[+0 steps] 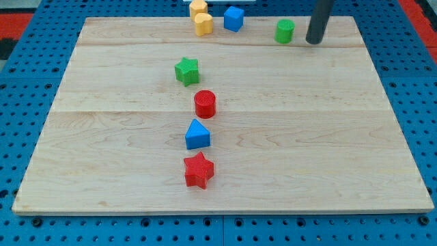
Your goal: Push the green star upwards
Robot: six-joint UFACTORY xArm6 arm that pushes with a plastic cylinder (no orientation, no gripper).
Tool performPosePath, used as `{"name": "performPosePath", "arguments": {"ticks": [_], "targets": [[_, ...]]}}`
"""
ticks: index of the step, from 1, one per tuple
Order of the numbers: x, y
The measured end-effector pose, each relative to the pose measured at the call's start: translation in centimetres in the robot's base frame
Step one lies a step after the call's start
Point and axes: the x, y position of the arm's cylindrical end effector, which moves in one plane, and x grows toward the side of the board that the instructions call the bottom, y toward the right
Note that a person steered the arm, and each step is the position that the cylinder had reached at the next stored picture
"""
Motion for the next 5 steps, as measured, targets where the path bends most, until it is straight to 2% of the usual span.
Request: {"name": "performPosePath", "arguments": {"ticks": [2, 4, 5], "targets": [[-1.5, -9.8], [-0.6, -13.4], [5.7, -11.6]]}}
